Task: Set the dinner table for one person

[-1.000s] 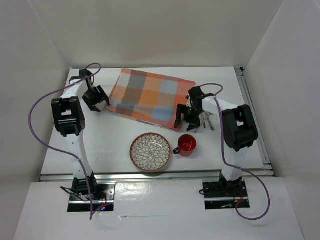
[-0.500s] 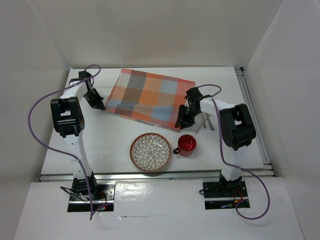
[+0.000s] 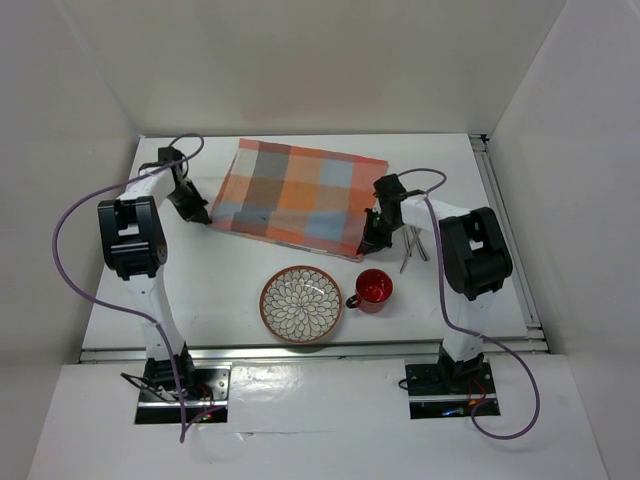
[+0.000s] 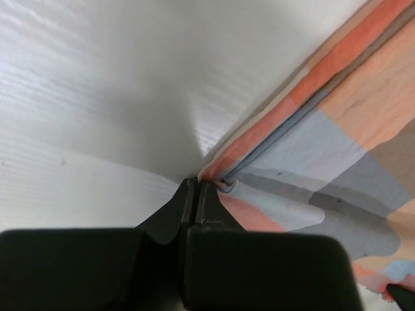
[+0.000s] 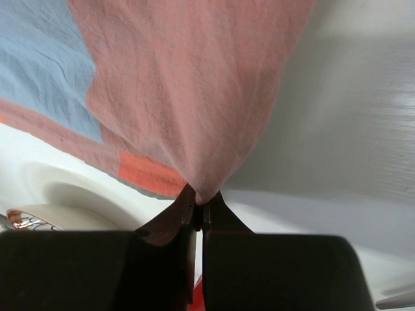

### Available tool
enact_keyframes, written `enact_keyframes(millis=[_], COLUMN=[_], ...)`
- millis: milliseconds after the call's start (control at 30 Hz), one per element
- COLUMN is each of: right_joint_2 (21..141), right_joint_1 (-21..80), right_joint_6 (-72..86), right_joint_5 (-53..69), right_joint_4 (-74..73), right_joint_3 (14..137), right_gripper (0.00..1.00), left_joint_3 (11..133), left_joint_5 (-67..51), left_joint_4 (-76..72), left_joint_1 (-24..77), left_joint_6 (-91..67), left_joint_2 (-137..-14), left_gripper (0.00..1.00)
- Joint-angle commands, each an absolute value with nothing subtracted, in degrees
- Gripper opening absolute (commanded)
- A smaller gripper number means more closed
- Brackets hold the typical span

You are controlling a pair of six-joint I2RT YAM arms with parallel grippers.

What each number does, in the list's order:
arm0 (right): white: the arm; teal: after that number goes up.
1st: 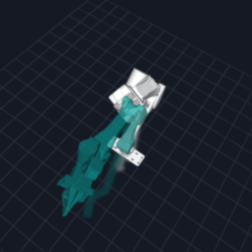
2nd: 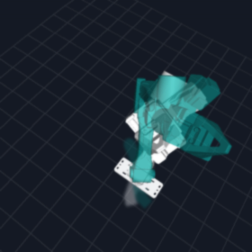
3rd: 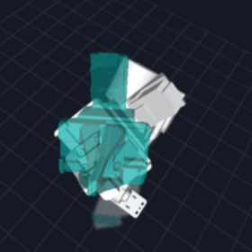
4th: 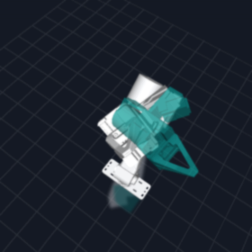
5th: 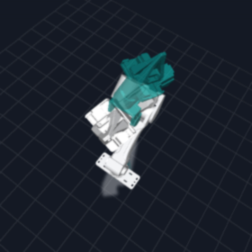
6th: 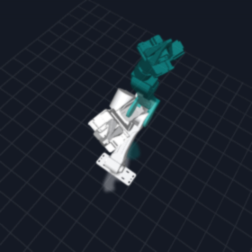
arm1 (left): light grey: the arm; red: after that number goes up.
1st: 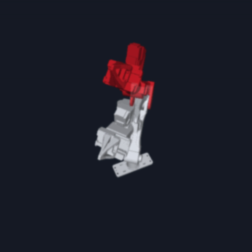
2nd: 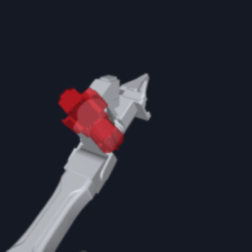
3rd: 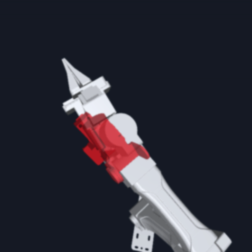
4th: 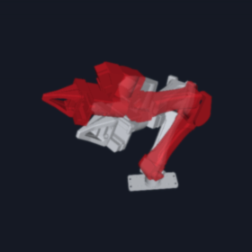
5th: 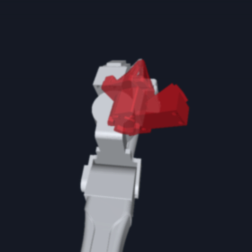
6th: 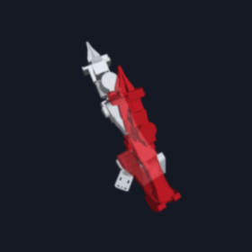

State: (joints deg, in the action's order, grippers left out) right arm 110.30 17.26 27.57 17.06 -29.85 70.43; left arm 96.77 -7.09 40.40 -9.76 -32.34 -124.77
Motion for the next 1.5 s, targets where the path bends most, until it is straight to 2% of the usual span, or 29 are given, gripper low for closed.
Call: enact_keyframes(millis=[0,400,933,1067,1167,1200,1267,1300,1333,1433,1467], right_joint_2=[109.51,108.29,105.91,105.38,104.86,104.85,105.72,106.25,106.96,106.96,106.96], right_joint_1=[16.79,15.74,11.69,11.69,12.47,12.48,13.36,14.75,15.37,16.52,16.52], right_joint_6=[26.98,26.46,22.68,21.53,20.92,20.92,19.69,19.69,19.17,19.16,19.16], right_joint_5=[15.21,16.26,17.66,20.64,22.93,23.9,24.43,25.39,25.4,24.09,24.08], right_joint_4=[-29.53,-30.58,-36.91,-37.44,-35.08,-34.2,-33.49,-32.79,-32.78,-32.78,-32.26], right_joint_3=[73.04,76.1,96.14,94.23,88.0,86.24,82.11,81.05,79.73,78.58,78.05], right_gripper=[0.0,0.0,0.0,0.0,0.0,0.0,0.0,0.0,0.0,0.0,0.0], left_joint_3=[94.66,90.26,114.87,111.72,102.42,99.61,90.76,87.92,85.45,78.15,75.61], left_joint_5=[-9.13,-21.26,-28.73,-28.13,-23.31,-21.99,-18.13,-18.11,-18.11,-18.11,-18.11], left_joint_4=[39.99,39.37,47.2,49.21,49.22,49.22,49.22,47.04,46.06,43.77,43.25], left_joint_1=[-9.49,-9.49,-10.55,-10.55,-10.55,-10.55,-11.07,-11.07,-11.6,-11.6,-11.6], left_joint_6=[-30.15,-30.67,-32.78,-31.21,-29.19,-29.18,-29.18,-29.18,-29.18,-29.18,-29.18], left_joint_2=[-119.89,-111.01,-109.78,-108.72,-105.39,-104.68,-102.31,-101.52,-100.21,-99.14,-98.36], left_gripper=[0.0,0.0,0.0,0.0,0.0,0.19,0.47,0.52,0.64,0.85,0.96])
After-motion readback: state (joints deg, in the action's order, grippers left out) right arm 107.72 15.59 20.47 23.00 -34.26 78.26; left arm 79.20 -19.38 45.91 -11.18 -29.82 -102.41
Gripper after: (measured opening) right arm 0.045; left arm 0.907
